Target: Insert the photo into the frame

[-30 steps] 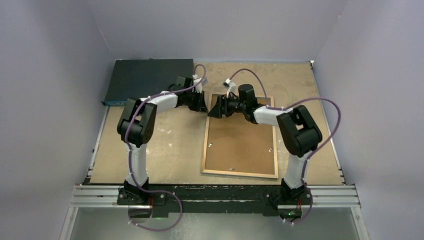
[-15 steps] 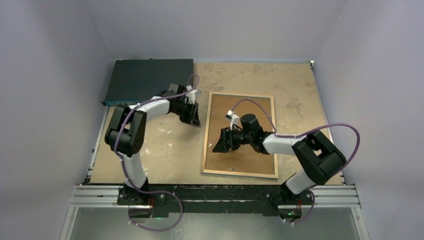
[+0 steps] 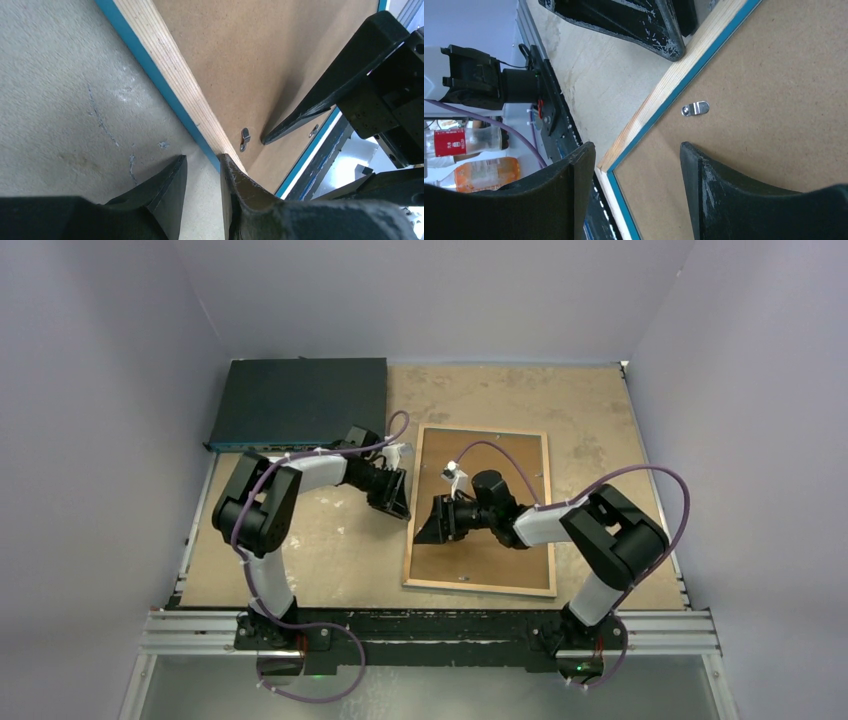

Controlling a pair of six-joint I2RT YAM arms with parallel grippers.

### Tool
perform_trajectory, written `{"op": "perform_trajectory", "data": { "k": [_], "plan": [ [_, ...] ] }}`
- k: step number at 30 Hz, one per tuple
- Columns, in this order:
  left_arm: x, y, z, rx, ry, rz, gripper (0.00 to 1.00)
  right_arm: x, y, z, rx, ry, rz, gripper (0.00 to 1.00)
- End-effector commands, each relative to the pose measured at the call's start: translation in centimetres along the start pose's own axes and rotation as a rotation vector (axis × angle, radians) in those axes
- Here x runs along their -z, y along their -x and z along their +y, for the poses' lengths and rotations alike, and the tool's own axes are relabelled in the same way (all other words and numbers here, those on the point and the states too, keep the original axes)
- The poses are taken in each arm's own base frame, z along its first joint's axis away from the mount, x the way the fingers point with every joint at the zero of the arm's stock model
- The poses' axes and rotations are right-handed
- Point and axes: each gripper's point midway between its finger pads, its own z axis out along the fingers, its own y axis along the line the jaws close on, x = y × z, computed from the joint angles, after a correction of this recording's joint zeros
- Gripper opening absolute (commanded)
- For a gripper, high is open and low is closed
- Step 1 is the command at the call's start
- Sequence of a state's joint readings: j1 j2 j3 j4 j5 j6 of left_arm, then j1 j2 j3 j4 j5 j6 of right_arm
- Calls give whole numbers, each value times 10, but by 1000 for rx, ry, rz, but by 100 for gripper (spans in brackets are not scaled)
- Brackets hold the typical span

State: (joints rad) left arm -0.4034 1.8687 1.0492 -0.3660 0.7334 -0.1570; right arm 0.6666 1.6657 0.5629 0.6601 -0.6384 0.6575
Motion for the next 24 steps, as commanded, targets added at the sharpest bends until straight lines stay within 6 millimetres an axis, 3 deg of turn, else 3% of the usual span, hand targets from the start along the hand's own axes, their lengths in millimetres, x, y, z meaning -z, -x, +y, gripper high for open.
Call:
{"op": "perform_trajectory", "data": {
  "k": [1,11,24],
  "plan": [
    [2,14,-12,-41,-49,-48,28,-8,16,2,19,2,-43,66],
    [-8,13,-3,-40,-28,-37,17,-14,20,-11,24,-41,-51,65],
    [-15,13,0,-44,-6,-30,6,-20,31,-10,63,-39,-54,64]
  ]
}}
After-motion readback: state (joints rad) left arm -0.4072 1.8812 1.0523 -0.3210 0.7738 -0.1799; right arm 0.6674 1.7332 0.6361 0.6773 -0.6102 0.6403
